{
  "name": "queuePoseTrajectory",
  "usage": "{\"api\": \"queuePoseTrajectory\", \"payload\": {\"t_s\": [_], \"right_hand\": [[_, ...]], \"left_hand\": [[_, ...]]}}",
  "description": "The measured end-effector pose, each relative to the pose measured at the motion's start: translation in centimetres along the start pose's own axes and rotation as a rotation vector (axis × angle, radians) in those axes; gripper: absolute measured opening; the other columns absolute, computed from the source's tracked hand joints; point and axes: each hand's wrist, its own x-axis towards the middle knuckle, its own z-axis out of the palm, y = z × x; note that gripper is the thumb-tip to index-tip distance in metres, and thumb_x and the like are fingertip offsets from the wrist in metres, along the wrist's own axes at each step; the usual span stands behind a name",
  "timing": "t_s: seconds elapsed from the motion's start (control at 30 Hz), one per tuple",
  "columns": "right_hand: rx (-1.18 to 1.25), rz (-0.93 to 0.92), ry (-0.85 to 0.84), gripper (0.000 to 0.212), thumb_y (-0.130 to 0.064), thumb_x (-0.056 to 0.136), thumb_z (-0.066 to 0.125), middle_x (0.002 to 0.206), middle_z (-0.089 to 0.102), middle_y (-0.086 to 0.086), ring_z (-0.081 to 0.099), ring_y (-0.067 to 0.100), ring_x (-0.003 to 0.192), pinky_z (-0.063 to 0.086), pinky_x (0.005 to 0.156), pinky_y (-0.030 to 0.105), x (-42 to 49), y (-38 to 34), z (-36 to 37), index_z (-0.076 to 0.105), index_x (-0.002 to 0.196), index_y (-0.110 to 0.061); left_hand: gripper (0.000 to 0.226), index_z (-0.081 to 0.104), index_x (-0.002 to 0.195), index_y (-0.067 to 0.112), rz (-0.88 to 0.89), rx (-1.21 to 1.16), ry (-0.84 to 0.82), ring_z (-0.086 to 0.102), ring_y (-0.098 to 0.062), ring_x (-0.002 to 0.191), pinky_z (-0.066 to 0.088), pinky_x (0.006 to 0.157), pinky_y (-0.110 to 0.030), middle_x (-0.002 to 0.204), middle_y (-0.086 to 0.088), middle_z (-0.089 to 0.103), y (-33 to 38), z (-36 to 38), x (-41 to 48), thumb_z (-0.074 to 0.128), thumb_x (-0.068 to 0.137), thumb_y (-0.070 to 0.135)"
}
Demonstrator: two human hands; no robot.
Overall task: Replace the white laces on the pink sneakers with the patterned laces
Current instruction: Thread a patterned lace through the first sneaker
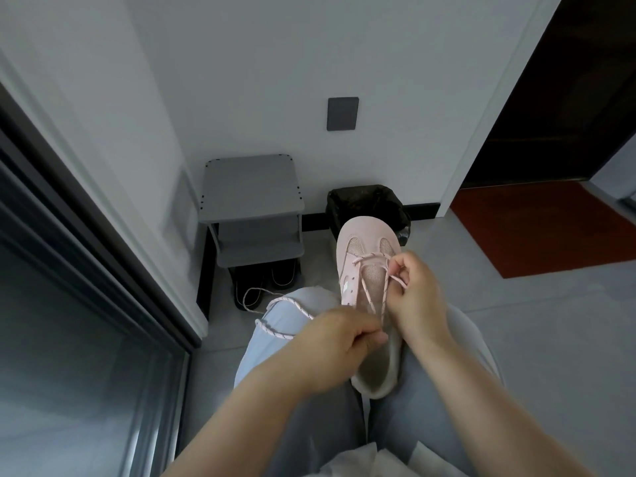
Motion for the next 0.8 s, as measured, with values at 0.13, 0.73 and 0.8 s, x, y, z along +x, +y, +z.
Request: {"api": "queuePoseTrajectory", "payload": {"t_s": [0.13, 0.73, 0.8], "right_hand": [[-0.004, -0.023, 0.044, 0.025, 0.004, 0.079, 0.052, 0.063, 0.043, -0.012, 0.044, 0.003, 0.058, 0.033, 0.052, 0.011, -0.1, 0.2, -0.3, 0.045, 0.074, -0.020], [-0.277, -0.560, -0.030, 0.004, -0.010, 0.066, 0.071, 0.070, 0.062, -0.004, 0.044, 0.011, 0.070, 0.038, 0.062, 0.026, -3.0, 1.6, -2.2, 0.070, 0.068, -0.013], [-0.273, -0.524, -0.045, 0.006, -0.012, 0.064, 0.069, 0.070, 0.063, -0.005, 0.044, 0.011, 0.071, 0.038, 0.064, 0.030, -2.9, 1.7, -2.1, 0.070, 0.069, -0.015]], "left_hand": [[0.033, 0.037, 0.060, 0.012, 0.037, 0.002, -0.043, 0.034, -0.008, 0.058, 0.034, 0.061, -0.028, 0.057, 0.004, 0.037, -0.1, -0.7, -0.5, 0.042, 0.088, 0.027], [0.030, 0.064, 0.074, 0.010, -0.067, 0.081, -0.139, 0.041, -0.012, 0.082, 0.040, 0.079, -0.027, 0.085, 0.000, 0.047, -0.6, -0.8, -0.7, 0.046, 0.084, 0.032], [0.027, 0.064, 0.077, 0.013, -0.063, 0.222, -0.186, 0.034, -0.011, 0.085, 0.036, 0.083, -0.028, 0.089, 0.002, 0.046, -0.1, -0.3, -0.7, 0.048, 0.090, 0.030]]}}
